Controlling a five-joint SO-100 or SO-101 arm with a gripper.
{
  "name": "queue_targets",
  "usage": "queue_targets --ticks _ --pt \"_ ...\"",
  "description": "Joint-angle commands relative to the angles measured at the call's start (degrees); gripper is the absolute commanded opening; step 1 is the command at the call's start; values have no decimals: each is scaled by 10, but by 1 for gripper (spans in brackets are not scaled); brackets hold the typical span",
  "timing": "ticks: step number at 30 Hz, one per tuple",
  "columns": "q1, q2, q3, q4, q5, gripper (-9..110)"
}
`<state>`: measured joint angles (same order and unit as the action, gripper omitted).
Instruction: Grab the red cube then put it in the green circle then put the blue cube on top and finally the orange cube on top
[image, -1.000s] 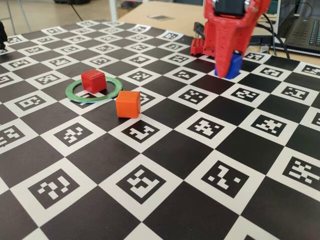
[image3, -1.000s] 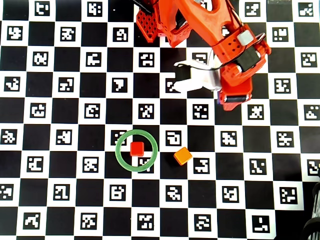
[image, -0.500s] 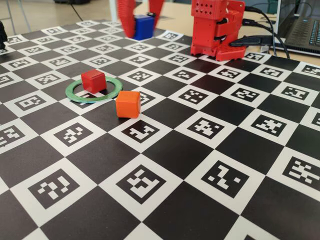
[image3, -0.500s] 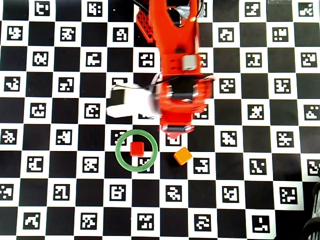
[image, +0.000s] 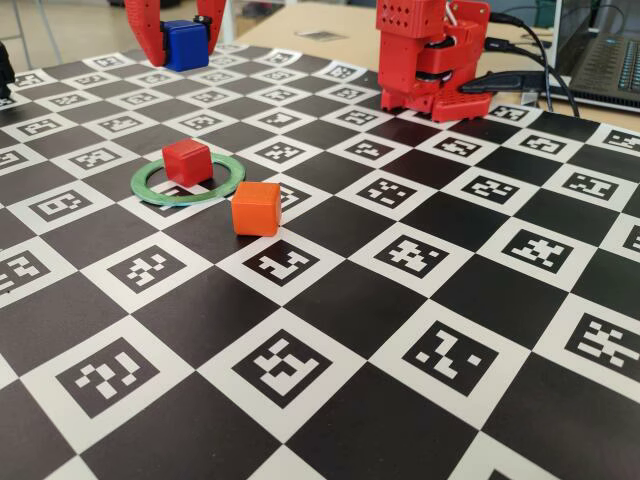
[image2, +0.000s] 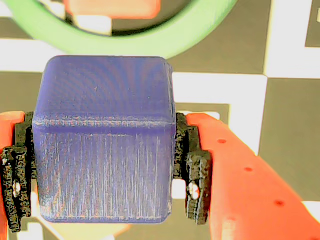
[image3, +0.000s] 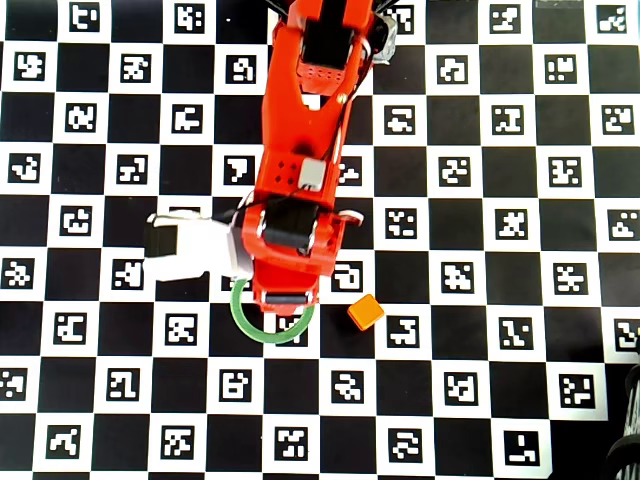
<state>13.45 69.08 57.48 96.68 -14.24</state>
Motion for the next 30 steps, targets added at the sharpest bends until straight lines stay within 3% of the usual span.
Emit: queue_targets --ticks 1,30 --pt "9 5 -56 2 -13 5" --pt "18 1 104 -146 -11 5"
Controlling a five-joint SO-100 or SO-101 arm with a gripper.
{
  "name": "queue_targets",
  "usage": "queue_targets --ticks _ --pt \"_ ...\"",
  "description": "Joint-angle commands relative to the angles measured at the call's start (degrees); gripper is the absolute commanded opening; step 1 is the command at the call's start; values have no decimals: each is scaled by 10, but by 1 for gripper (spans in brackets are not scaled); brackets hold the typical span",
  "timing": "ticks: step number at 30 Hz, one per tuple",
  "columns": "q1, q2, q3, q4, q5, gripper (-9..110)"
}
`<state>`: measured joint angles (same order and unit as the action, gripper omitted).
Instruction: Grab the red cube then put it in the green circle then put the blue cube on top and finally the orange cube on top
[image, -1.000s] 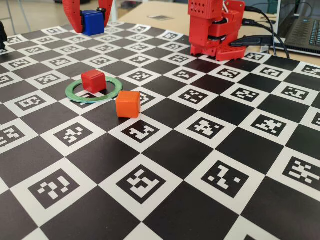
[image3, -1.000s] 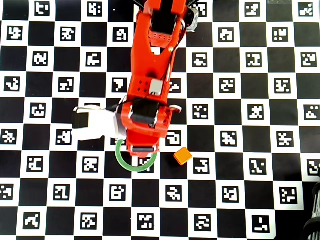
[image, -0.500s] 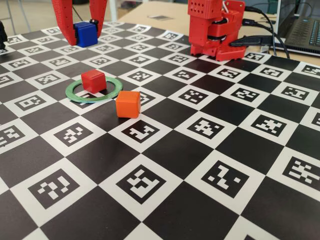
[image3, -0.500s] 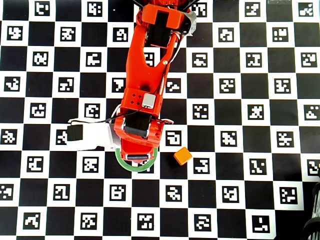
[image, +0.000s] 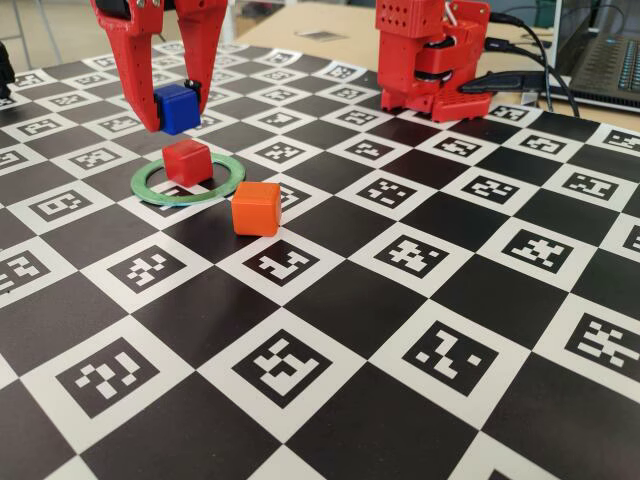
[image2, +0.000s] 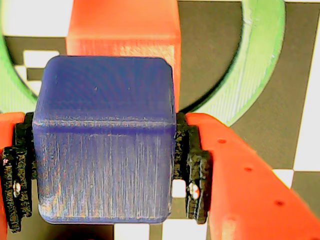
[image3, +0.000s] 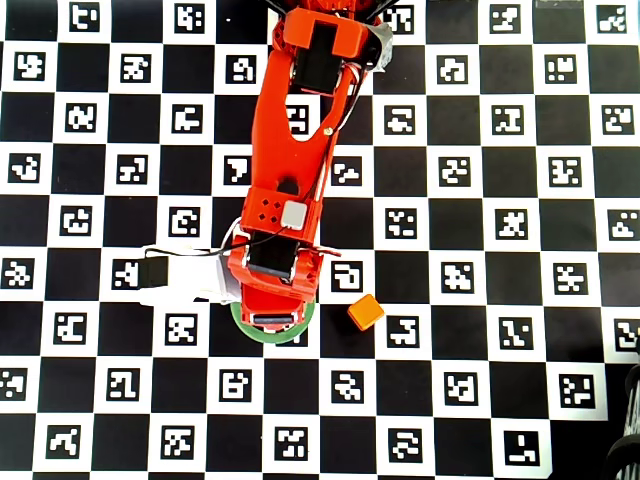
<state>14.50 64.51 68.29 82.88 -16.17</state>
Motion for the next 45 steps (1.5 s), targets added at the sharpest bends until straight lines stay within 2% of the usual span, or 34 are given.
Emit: queue_targets --ticks 1,17,45 --pt "8 47 -4 -9 12 5" --pt "6 91 39 -45 52 5" --pt "1 86 59 -66 40 5"
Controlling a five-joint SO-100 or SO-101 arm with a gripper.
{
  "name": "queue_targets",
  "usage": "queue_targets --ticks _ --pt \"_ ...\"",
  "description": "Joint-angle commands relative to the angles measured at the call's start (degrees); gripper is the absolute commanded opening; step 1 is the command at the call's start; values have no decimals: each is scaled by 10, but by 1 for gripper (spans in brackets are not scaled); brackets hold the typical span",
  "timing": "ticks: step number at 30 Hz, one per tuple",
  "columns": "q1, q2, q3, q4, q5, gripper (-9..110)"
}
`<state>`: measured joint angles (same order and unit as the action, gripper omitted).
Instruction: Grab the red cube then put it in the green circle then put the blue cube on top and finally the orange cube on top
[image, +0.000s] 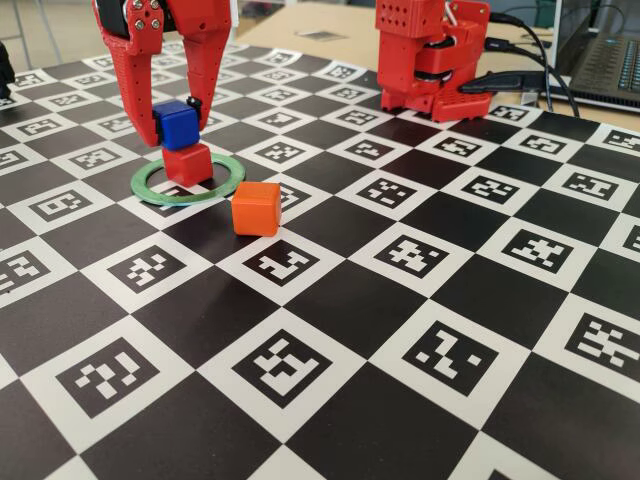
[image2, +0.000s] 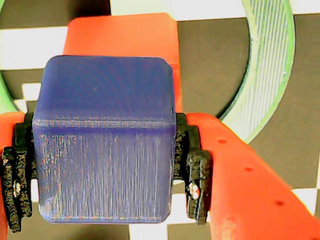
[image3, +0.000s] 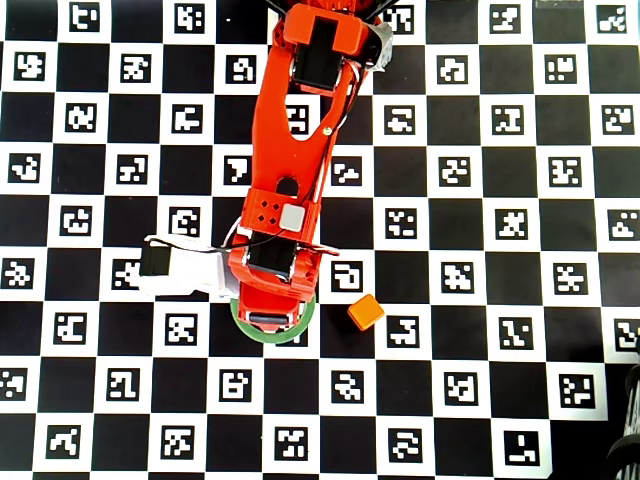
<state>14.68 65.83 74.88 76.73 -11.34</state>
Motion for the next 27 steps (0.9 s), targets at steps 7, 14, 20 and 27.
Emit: queue_targets --ticks 7,14,20,27 --pt "-4 73 -4 -3 -18 5" --pt "-4 75 -3 1 -24 5" --pt "-4 76 -2 4 -28 5" --pt "-5 77 0 13 -28 12"
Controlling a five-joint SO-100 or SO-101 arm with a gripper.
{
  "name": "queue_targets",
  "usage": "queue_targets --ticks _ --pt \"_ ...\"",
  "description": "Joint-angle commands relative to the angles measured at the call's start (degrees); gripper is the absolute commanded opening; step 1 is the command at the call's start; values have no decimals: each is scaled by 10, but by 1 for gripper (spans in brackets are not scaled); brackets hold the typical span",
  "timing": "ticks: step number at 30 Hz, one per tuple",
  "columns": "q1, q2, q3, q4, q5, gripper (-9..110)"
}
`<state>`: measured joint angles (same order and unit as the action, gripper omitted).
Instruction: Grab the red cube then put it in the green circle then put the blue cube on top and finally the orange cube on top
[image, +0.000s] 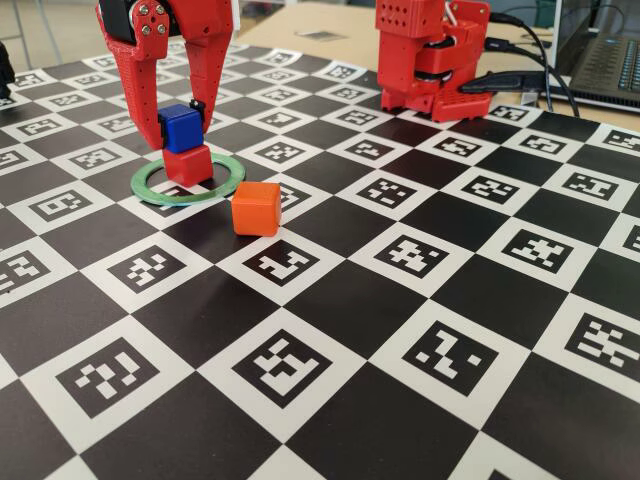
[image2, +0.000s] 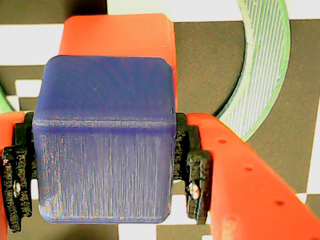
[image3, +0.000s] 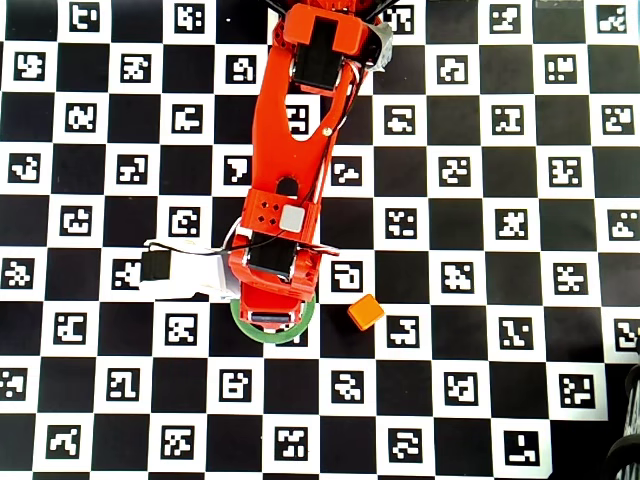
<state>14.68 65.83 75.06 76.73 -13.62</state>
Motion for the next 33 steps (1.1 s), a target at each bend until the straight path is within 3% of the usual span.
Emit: queue_targets --ticks 1,14,25,33 --pt "-5 77 -2 16 -10 16" --pt "-9 91 -18 48 10 35" --pt "-22 168 -91 153 91 40" --pt "-87 213 -95 192 168 39"
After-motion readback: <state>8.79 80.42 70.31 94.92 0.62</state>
